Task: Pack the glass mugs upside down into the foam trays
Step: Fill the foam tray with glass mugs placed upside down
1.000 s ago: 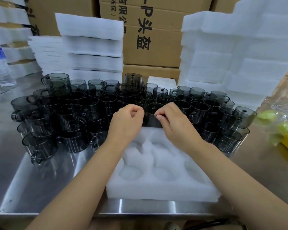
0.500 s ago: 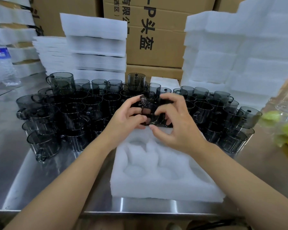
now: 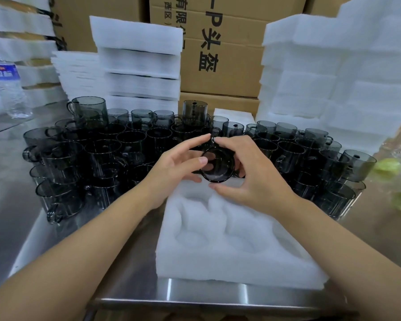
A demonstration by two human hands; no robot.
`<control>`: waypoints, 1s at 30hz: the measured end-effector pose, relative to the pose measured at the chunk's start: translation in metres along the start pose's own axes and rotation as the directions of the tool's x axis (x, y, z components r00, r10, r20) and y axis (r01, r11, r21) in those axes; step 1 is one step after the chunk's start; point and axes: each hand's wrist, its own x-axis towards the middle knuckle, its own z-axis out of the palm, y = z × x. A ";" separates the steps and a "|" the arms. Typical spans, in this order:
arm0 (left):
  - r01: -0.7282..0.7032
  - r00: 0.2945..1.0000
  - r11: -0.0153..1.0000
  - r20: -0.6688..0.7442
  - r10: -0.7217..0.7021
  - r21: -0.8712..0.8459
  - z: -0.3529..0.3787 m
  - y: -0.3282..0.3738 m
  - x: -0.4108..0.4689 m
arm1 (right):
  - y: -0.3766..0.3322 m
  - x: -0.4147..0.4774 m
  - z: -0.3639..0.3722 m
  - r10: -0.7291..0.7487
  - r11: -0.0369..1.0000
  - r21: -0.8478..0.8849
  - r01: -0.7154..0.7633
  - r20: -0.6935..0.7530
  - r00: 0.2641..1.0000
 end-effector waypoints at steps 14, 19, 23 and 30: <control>-0.035 0.991 0.998 0.133 0.028 0.045 -0.007 0.006 0.004 | -0.005 0.000 -0.001 0.192 0.977 0.084 -0.197 0.069 0.979; 0.040 0.989 0.999 0.144 -0.038 -0.009 -0.011 0.005 0.005 | -0.007 -0.004 -0.004 0.152 0.972 0.172 -0.161 0.065 0.986; 0.075 0.984 0.996 0.164 -0.068 -0.042 -0.016 0.006 0.006 | -0.010 -0.007 -0.005 0.040 0.988 0.148 -0.051 0.077 0.996; 0.060 0.977 0.989 0.197 -0.086 0.133 -0.020 0.009 0.004 | -0.012 -0.006 0.001 -0.078 0.996 0.028 0.079 -0.036 0.996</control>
